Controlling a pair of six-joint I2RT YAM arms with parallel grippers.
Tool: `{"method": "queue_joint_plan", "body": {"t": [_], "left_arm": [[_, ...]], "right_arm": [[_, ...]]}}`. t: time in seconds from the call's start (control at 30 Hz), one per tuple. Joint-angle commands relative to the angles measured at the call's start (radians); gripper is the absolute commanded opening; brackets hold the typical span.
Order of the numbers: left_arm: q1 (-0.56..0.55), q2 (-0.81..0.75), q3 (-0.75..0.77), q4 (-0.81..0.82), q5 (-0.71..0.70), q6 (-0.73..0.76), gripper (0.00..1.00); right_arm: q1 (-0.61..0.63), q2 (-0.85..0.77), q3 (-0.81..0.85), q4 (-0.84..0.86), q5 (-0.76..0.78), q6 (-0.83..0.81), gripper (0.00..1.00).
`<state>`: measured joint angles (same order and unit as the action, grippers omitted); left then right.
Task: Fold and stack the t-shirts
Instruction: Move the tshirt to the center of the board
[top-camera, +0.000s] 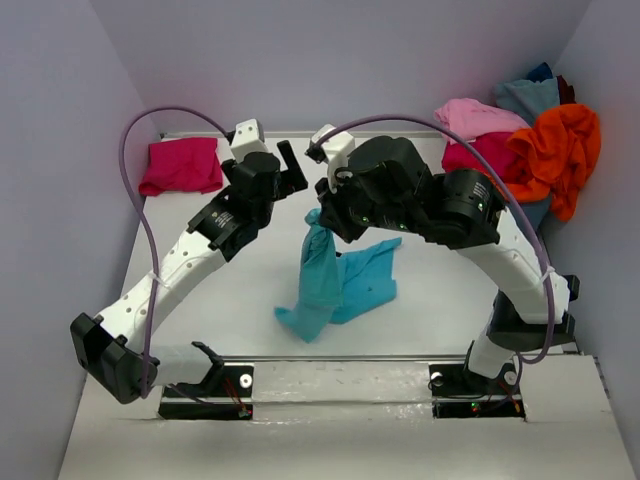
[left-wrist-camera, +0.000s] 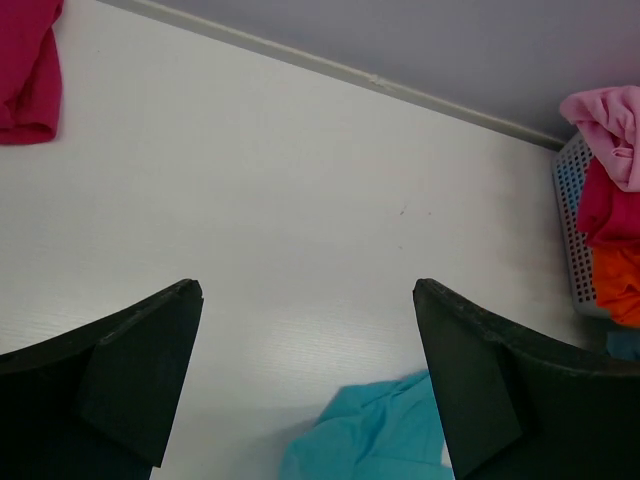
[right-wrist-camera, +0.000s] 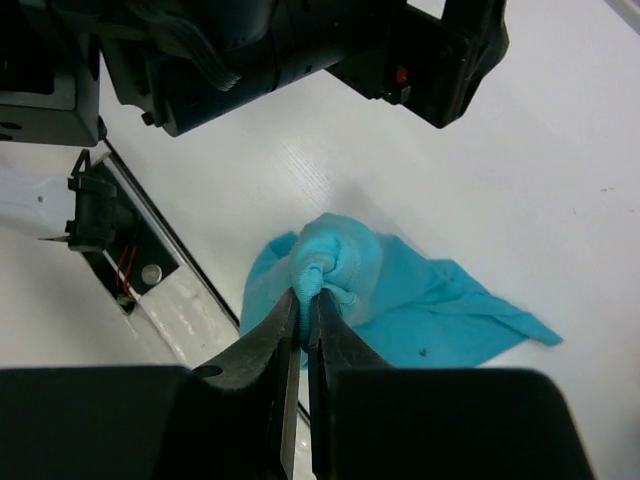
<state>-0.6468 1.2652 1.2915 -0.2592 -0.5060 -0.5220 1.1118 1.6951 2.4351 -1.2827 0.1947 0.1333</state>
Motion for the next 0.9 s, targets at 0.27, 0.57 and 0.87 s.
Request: {"method": "queue_joint_plan", "body": {"t": [0.27, 0.57, 0.87], "left_arm": [[-0.028, -0.064, -0.035, -0.008, -0.104, -0.042, 0.99], [-0.028, -0.04, -0.035, -0.009, -0.1, -0.055, 0.99], [-0.037, -0.032, -0.055, 0.006, -0.095, -0.05, 0.99]], "right_arm": [[0.045, -0.153, 0.009, 0.215, 0.409, -0.018, 0.07], [0.045, -0.104, 0.059, 0.462, 0.816, -0.259, 0.07], [0.045, -0.069, 0.036, 0.517, 0.809, -0.261, 0.07]]}}
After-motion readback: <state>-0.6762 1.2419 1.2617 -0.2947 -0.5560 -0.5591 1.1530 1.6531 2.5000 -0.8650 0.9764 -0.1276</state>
